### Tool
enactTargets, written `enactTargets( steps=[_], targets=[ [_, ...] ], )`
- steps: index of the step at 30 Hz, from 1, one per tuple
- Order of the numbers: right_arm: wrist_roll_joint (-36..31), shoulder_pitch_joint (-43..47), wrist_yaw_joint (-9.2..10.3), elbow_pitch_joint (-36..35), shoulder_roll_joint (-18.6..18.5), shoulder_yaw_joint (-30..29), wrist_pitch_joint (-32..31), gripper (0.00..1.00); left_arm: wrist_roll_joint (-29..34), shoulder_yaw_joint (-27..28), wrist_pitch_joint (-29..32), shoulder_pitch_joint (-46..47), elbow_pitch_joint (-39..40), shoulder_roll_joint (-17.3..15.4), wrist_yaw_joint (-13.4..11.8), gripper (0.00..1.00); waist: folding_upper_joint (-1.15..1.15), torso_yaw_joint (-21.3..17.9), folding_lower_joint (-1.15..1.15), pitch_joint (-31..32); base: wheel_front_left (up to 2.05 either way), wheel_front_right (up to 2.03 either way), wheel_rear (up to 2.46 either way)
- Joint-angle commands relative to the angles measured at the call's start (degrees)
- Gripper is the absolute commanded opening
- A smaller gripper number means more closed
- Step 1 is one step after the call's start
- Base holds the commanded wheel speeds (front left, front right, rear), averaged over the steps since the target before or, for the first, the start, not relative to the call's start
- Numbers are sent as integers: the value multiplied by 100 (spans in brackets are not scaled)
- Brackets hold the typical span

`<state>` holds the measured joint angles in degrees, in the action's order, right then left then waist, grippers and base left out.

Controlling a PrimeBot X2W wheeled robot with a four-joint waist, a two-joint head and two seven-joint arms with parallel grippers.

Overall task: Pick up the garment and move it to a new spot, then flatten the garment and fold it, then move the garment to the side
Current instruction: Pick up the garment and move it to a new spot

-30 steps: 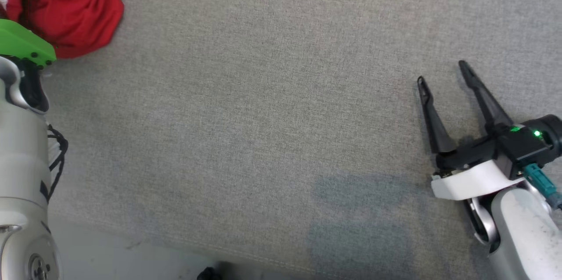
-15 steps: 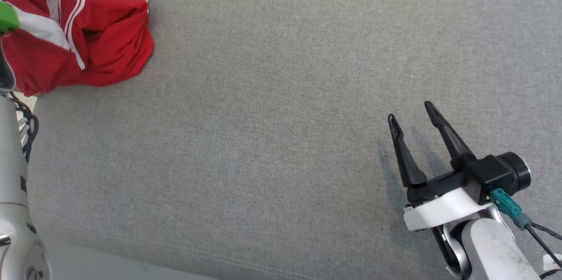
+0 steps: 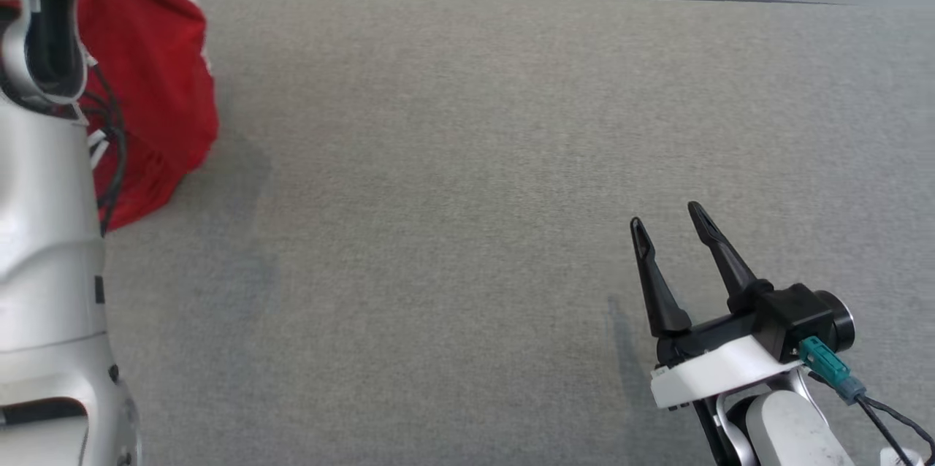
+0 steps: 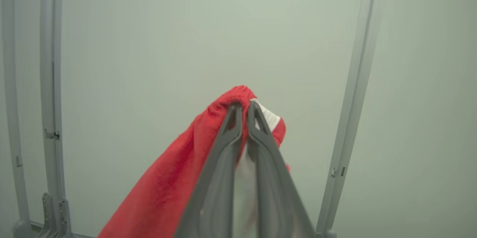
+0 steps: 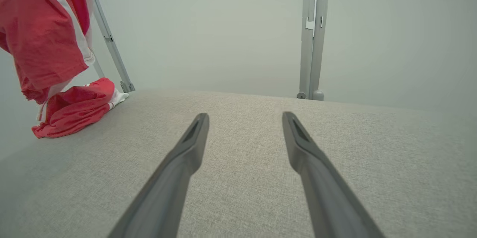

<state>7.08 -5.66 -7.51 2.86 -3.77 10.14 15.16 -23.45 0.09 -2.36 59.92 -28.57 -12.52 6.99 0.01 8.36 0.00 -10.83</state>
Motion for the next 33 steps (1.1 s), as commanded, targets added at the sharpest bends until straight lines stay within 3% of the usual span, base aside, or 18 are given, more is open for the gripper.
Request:
enactTargets(
  steps=[1, 11, 19, 26, 33],
  targets=[
    [49, 84, 4, 3, 34, -35, 0, 100, -100, -94, 208, -167, 354, 119, 14, 0, -1, -768, 0, 324, 0, 0, 0],
    [203, -33, 4, -13, 85, -14, 0, 100, -422, -570, 1007, -379, 1439, 615, -17, 0, -1, -1872, 0, 263, 0, 0, 0],
    [485, -92, 4, -66, 88, -43, 0, 100, -696, -1276, 1125, -377, 1532, 903, -22, 0, -1, -2703, 0, 77, 0, 0, 0],
    [587, -64, 4, -85, 89, -98, 0, 100, -681, -2082, 748, -721, 1104, 944, -45, 0, -1, -2937, 0, -81, 0, 0, 0],
    [613, -142, 4, -115, 89, -156, 0, 100, -605, -2352, 166, -1645, 430, 852, -158, 0, -1, -2848, 0, -224, 0, 0, 0]
  ],
)
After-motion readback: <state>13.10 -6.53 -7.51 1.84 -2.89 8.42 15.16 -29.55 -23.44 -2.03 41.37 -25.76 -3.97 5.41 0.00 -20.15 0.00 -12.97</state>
